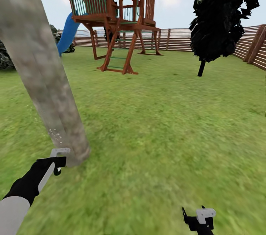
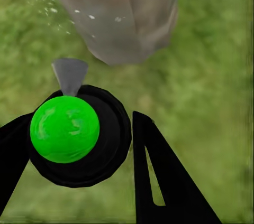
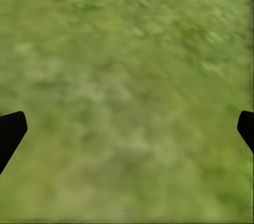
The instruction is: In the garden, pick up the pesticide atomizer on the floor and spray pesticide onto both trees until each tree trunk is fully covered.
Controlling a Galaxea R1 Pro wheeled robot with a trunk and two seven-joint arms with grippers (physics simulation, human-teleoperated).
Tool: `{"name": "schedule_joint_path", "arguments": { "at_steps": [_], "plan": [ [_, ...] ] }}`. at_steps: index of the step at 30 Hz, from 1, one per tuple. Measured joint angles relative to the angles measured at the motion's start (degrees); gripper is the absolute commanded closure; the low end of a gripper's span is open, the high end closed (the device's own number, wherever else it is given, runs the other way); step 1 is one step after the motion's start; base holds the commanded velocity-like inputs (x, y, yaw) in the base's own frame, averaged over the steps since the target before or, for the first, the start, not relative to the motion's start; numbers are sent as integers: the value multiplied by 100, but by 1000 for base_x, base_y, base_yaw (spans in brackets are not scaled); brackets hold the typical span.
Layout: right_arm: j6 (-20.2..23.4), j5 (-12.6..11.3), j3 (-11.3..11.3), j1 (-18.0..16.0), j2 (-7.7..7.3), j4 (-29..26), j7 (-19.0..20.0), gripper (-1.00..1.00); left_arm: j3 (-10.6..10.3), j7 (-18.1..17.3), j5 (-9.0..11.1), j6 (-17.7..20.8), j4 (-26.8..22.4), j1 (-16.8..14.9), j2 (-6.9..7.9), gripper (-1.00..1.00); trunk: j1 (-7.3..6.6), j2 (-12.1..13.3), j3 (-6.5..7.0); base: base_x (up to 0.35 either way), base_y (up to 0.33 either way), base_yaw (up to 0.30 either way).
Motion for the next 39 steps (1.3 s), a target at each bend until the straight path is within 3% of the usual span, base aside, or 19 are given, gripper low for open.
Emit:
{"name": "schedule_joint_path", "arguments": {
  "at_steps": [12, 25, 28, 32, 39],
  "plan": [
    [0, 0, 7, -1, 0, 2, 0, -100, 45, 71, 4, -13, 112, 29, -38, 100, -3, 0, 0, 18, -265, 142],
    [1, 0, 7, -1, 0, 1, 1, -100, 60, 129, -27, -110, 748, 35, -52, 100, -2, 0, 0, 175, -234, 92],
    [0, 0, 7, -1, 0, 2, 0, -100, 73, 403, -3, -113, 805, 37, -56, 100, -1, 0, 0, 7, -273, 262],
    [0, 0, 8, -1, 0, 2, 1, -100, 69, 481, 26, -413, 954, 36, -58, 100, -2, 0, 0, 70, -268, 276],
    [1, 0, 8, -1, 0, 2, 3, -100, 61, 494, 21, -446, 954, 35, -60, 100, -4, 0, 0, 256, -169, 203]
  ]
}}
